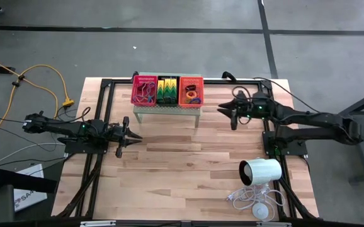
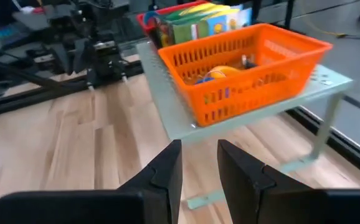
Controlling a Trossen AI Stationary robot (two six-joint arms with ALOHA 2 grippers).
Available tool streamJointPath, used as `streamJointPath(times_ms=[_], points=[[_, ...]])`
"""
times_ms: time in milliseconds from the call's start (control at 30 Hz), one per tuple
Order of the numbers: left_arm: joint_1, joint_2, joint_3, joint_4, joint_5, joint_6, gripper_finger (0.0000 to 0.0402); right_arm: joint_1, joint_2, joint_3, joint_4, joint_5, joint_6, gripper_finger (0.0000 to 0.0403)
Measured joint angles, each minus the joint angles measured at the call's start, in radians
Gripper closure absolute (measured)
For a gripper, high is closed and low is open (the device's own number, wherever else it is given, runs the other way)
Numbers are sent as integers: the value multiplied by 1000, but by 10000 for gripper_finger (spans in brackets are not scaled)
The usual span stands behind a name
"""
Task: Pick & Place Office Desk Supplies
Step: Return to Home Position
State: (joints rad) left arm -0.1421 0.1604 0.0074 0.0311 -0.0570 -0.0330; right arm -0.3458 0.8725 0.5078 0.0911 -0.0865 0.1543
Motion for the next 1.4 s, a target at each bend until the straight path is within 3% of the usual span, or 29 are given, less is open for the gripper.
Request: streamJointPath(times_ms=[767,1100,1400], points=[[0,0,0,0,0,0,345,1,-494,-232,-233,63,60,313],[0,0,0,0,0,0,345,9,-603,-232,-366,63,85,313],[0,0,0,0,0,0,345,104,-624,-261,-377,148,113,313]])
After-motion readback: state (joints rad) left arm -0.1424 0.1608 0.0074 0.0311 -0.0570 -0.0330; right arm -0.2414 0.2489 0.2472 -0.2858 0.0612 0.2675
